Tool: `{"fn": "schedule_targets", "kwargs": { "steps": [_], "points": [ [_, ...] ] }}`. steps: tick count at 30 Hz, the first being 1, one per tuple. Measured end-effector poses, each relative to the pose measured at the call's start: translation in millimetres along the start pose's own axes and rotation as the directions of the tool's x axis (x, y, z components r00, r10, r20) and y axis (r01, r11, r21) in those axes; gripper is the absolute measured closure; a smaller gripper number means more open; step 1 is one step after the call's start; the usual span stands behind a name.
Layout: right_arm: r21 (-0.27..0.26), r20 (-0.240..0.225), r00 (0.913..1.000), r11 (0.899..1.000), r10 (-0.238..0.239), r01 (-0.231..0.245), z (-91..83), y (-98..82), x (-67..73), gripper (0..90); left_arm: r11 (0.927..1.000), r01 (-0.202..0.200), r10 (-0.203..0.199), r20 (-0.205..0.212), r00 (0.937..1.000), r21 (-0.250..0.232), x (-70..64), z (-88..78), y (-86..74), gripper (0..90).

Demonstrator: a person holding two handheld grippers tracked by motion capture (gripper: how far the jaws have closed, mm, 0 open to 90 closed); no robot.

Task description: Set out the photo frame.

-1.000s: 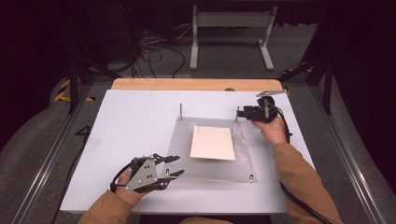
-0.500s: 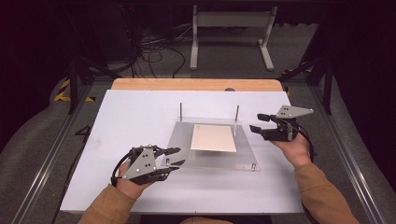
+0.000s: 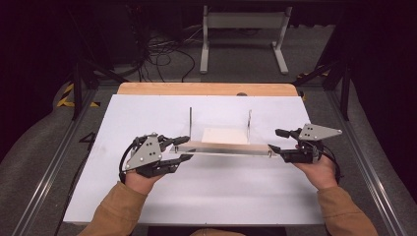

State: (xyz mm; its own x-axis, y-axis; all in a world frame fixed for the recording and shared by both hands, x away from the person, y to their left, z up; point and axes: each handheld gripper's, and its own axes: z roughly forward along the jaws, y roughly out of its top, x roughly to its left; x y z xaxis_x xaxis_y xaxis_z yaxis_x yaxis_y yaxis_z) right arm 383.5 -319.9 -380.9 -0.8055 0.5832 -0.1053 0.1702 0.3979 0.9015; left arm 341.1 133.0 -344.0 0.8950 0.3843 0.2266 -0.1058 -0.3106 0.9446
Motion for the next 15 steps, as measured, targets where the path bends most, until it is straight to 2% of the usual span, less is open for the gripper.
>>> {"fn": "schedule_targets", "kwargs": {
  "steps": [3, 6, 10, 15],
  "points": [
    [-0.008, -0.008, 0.9996, 1.0, -0.028, 0.028, 1.4, 3.3, 5.1, 34.1, 1.0, 0.004, -0.004, -0.008, 1.0, -0.008, 4.8, 1.2, 3.4, 55.0],
    [-0.031, -0.013, 0.9985, 0.998, -0.054, 0.053, 2.9, 8.0, 9.8, 32.1, 0.9993, 0.029, -0.029, -0.011, 0.9995, -0.023, 9.7, 2.7, 5.3, 53.7],
    [-0.067, -0.004, 0.9975, 0.995, -0.07, 0.07, 5.1, 15.7, 11.4, 30.0, 0.9974, 0.049, -0.05, -0.019, 0.9986, -0.052, 17.7, 5.5, 7.9, 52.4],
    [-0.087, 0.003, 0.997, 0.993, -0.078, 0.077, 7.9, 21.7, 11.4, 29.7, 0.9961, 0.054, -0.056, -0.035, 0.9978, -0.07, 23.3, 7.8, 10.5, 51.1]
  ]
}}
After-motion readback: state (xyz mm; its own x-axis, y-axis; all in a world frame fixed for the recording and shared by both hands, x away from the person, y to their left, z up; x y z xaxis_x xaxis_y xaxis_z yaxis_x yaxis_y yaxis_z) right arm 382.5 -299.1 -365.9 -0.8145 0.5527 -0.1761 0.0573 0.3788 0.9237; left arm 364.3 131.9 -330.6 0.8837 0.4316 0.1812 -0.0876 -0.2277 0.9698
